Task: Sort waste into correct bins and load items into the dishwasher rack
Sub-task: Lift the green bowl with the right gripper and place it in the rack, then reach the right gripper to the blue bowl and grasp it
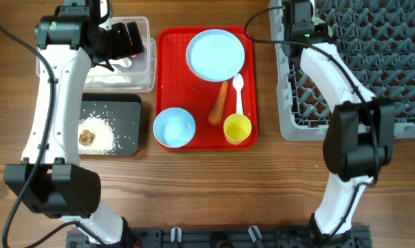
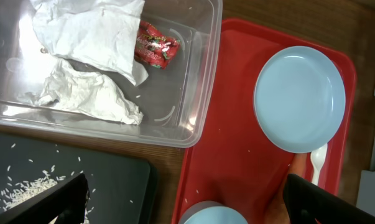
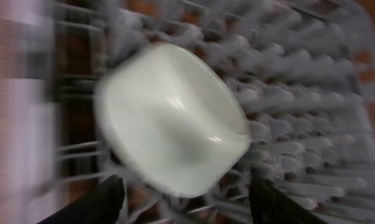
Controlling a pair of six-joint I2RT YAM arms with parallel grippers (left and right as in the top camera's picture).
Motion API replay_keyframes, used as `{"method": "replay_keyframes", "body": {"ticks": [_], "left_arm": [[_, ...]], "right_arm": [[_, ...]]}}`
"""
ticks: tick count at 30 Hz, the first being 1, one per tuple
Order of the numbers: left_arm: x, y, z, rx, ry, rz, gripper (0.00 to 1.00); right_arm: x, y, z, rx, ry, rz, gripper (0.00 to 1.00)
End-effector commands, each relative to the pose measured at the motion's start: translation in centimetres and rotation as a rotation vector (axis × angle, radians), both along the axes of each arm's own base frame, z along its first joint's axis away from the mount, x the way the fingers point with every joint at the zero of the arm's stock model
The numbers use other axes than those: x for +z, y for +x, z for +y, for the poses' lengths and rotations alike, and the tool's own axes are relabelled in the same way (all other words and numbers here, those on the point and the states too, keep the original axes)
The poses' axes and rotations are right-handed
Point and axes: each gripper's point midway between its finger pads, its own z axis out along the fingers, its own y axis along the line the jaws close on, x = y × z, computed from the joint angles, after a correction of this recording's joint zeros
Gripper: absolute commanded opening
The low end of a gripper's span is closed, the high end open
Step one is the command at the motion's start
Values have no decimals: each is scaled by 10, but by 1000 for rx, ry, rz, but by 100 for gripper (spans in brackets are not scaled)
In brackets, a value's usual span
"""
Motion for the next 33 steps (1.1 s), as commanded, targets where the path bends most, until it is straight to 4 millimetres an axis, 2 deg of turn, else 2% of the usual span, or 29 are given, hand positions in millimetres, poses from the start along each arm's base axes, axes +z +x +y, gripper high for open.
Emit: {"method": "replay_keyframes", "body": {"ticks": [1,2,4,5,6,7,9,11,12,14,16,20,23,25,26,28,30,32,33], "left_arm": [[-2,1,1,4,-2,4,100],[-2,1,1,4,-2,4,100],[-2,0,1,4,-2,4,100],[-2,0,1,4,-2,4,100],[-2,1,1,4,-2,4,100],[-2,1,1,4,-2,4,100],[-2,1,1,4,-2,4,100],[-2,0,1,4,-2,4,100],[-2,0,1,4,-2,4,100],[-2,1,1,4,-2,4,100],[-2,0,1,4,-2,4,100],[-2,0,1,4,-2,4,100],[-2,0,1,4,-2,4,100],[-2,0,1,4,-2,4,100],[-2,1,1,4,-2,4,100],[-2,1,1,4,-2,4,100],[-2,0,1,4,-2,4,100],[-2,0,1,4,-2,4,100],[-2,1,1,4,-2,4,100]], "right_arm": [[63,-13,74,268,342,-74,73],[76,-22,103,368,490,-71,73],[93,-39,149,492,761,-42,70],[93,-48,168,497,909,2,66],[85,-56,181,481,991,61,64],[77,-62,190,480,1016,106,63],[46,-87,218,498,1014,255,63],[24,-115,246,564,972,380,63],[16,-135,265,634,932,442,62],[8,-159,292,682,852,488,63],[0,-169,310,669,786,489,62],[-37,-193,336,527,788,577,49],[-84,-211,344,461,772,696,48],[-84,-207,340,406,794,693,41],[-86,-206,339,400,792,697,30],[-96,-207,339,390,785,713,27],[-94,-207,338,386,805,720,30],[-87,-203,342,428,854,728,42],[-80,-199,343,434,877,723,45]]}}
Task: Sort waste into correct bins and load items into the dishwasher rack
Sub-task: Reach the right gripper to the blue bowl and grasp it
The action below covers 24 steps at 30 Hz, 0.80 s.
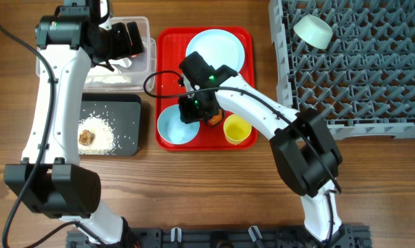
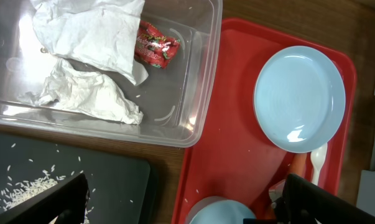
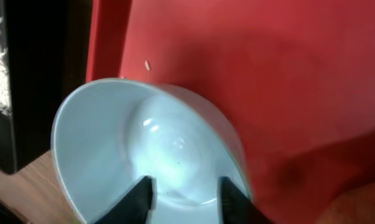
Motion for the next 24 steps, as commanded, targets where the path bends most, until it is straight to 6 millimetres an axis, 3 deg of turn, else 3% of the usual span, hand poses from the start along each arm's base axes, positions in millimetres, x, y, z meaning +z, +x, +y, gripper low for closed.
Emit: {"method": "replay_keyframes", "body": {"ticks": [1,4,6,8,11,14,19,21,24], "left_arm": [[-2,1,1,4,-2,4,100],[-2,0,1,4,-2,4,100],[-2,0,1,4,-2,4,100],[-2,1,1,4,-2,4,100],[-2,1,1,4,-2,4,100],[-2,1,1,4,-2,4,100],[-2,1,1,4,-2,4,100],[-2,0,1,4,-2,4,100],[-2,0,1,4,-2,4,100]], "right_arm": [[15,14,2,-8,77,15,49],[51,22,2,-16,113,-60,53],[58,31,-7,-38,70,-122,53],[45,37,-18,-62,-3,-145,53],[-4,30,-25,-63,-78,-54,52],[-3,33,-28,-91,-53,-25,37],[-11,29,-27,-80,-61,-7,27],[-13,30,-27,-90,-60,-1,6],[-8,30,-26,-86,-44,8,4]]}}
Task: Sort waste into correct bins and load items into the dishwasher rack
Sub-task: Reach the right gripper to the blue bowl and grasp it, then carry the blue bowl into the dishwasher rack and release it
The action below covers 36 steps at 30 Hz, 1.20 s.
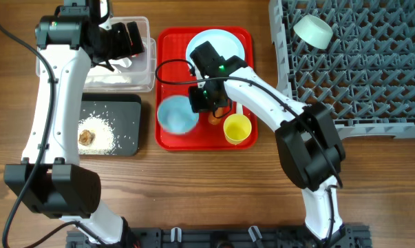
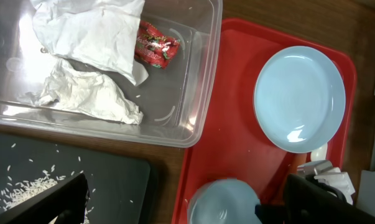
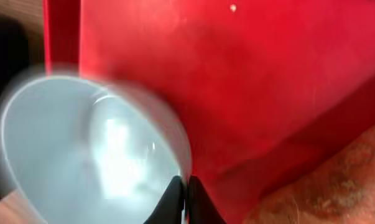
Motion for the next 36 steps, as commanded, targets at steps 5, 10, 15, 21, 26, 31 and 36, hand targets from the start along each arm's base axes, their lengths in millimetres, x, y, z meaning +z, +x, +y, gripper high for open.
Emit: {"method": "replay_keyframes", "body": {"ticks": [5,10,15,21,26,31,36], "left_arm": [[-2,0,1,4,-2,4,100],[-2,0,1,4,-2,4,100],[-2,0,1,5,-2,4,100],[-2,0,1,4,-2,4,100],[-2,1,1,4,-2,4,100],[-2,1,1,4,-2,4,100],[-2,1,1,4,-2,4,100]], "right_arm": [[44,22,-12,-25,77,-25,5],[150,78,-110,-265,7,-332,4],[236,92,-314,-742,-590,-680,4],[253,68,-404,-797,-1102,-674,4],[220,71,-413,-614,-1212,-534,4],[191,66,-413,-525,-1256,-419,4],[173,70,-413,-493,-1270,-379,4]]}}
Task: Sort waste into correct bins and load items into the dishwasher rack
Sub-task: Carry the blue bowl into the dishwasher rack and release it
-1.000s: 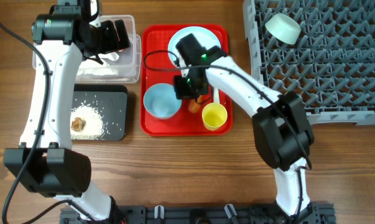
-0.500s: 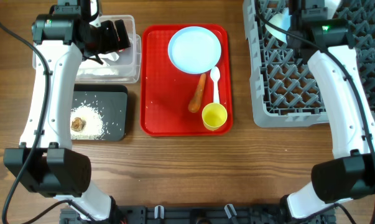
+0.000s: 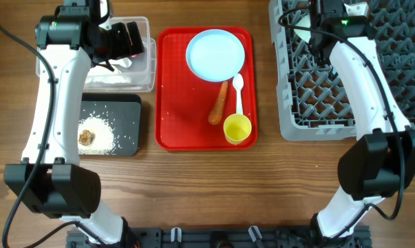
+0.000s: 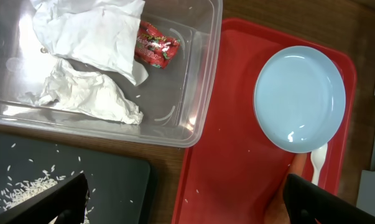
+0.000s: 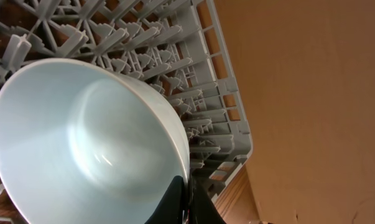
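My right gripper [image 5: 185,186] is shut on the rim of a pale blue bowl [image 5: 87,143], held tilted just above the grey dishwasher rack [image 3: 393,83] at its far-left corner. From overhead the arm hides most of the bowl. On the red tray [image 3: 171,103] lie a blue plate [image 3: 215,54], a white spoon [image 3: 238,93], an orange carrot-like piece [image 3: 219,103] and a yellow cup [image 3: 237,129]. My left gripper [image 4: 184,205] hangs open over the gap between the clear bin [image 4: 199,81] and the tray, holding nothing.
The clear bin holds crumpled paper [image 4: 87,37] and a red wrapper [image 4: 156,48]. In front of it a black tray [image 3: 128,103] carries scattered rice and a brown food scrap [image 3: 88,136]. The rack's prongs [image 5: 143,56] stand close under the bowl.
The right gripper, then shut on the blue bowl's rim over the tray's left side, now holds it over the rack's far-left corner. The bowl is gone from the tray. The left arm has not moved.
First the right gripper stood open over the rack with a white bowl beneath it. Then it was at the blue bowl on the tray, fingers astride the rim. Then it was shut on that rim, the bowl shifted. Now the bowl is over the rack.
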Controlling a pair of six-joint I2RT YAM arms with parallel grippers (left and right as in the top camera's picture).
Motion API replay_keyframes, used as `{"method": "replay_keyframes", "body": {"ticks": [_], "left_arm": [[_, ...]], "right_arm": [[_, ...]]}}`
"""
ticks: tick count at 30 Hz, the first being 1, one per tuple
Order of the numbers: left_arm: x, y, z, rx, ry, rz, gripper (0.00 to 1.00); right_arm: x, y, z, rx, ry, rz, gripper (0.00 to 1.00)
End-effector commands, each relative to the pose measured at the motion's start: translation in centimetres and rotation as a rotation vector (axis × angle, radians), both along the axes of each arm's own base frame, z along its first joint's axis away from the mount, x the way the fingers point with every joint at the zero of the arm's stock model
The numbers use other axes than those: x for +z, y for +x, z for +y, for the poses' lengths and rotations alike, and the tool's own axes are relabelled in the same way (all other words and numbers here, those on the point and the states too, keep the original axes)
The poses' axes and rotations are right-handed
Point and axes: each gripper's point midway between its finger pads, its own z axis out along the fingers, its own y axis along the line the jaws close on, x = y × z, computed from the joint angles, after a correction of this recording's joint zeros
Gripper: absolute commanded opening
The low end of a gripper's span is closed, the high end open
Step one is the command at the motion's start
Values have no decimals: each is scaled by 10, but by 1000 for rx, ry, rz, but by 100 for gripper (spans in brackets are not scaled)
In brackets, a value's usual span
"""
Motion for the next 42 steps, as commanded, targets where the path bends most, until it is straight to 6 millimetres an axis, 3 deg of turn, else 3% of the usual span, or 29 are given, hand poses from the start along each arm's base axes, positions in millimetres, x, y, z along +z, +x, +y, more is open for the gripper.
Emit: {"method": "replay_keyframes", "body": {"ticks": [1,7,14,18,22,29,30,32,33,35,37,40,41,42], "left_arm": [[-1,0,1,4,-2,4,100],[-1,0,1,4,-2,4,100],[-1,0,1,4,-2,4,100],[-1,0,1,4,-2,4,100],[-1,0,1,4,-2,4,100],[-1,0,1,4,-2,4,100],[-1,0,1,4,-2,4,100],[-1,0,1,4,-2,4,100],[-1,0,1,4,-2,4,100],[-1,0,1,4,-2,4,100],[-1,0,1,4,-2,4,100],[-1,0,1,4,-2,4,100],[-1,0,1,4,-2,4,100],[-1,0,1,4,-2,4,100]], "right_arm": [[-14,2,-3,-7,-36,49,4],[-37,7,-4,-7,-64,120,4],[-1,2,-19,-16,-320,196,5],[1,12,4,38,-330,172,11],[0,24,26,98,-327,152,9],[4,30,26,134,-374,213,6],[-9,34,32,170,-298,212,19],[-38,33,49,153,-57,93,69],[-55,30,65,101,137,1,80],[-64,29,96,114,422,-37,90],[-40,32,117,151,673,-126,92],[6,25,100,163,851,-258,92],[20,18,76,129,915,-312,92],[21,14,60,95,944,-327,90]]}}
